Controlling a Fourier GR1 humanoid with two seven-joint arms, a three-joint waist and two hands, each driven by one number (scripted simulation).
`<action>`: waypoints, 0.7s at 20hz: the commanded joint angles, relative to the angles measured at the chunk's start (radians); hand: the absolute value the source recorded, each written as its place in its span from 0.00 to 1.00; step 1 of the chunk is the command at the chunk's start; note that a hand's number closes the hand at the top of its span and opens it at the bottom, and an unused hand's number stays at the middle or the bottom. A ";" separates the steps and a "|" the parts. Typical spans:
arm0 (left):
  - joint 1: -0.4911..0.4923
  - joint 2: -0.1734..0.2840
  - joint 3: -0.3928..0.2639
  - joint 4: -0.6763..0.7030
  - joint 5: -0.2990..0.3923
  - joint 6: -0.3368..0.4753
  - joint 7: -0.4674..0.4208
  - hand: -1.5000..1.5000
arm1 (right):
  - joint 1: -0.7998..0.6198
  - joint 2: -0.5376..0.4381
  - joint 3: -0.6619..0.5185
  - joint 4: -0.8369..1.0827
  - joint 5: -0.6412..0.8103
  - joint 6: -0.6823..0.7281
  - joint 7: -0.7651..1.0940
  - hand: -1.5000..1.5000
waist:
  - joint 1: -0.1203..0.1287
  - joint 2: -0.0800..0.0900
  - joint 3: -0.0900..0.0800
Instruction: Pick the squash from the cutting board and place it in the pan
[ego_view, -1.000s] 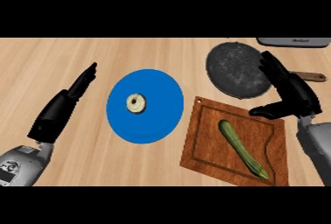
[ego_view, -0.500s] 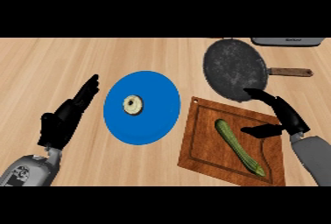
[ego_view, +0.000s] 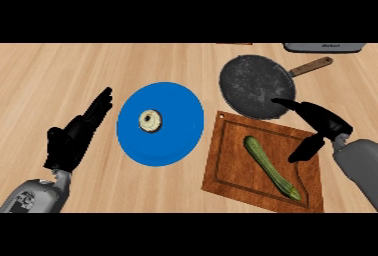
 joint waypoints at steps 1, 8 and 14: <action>0.012 0.020 0.036 0.028 0.017 -0.034 -0.046 0.50 | -0.086 -0.050 0.088 -0.060 0.049 0.192 0.166 0.00 | 0.002 -0.002 -0.002; 0.012 -0.023 -0.008 -0.019 -0.019 -0.007 0.009 0.50 | -0.252 0.092 0.160 -0.024 -0.009 0.528 0.440 0.00 | 0.010 0.000 0.000; -0.015 -0.052 0.021 0.021 -0.050 -0.016 0.009 0.50 | -0.187 0.204 0.131 -0.147 -0.053 0.613 0.674 0.00 | -0.012 -0.001 0.001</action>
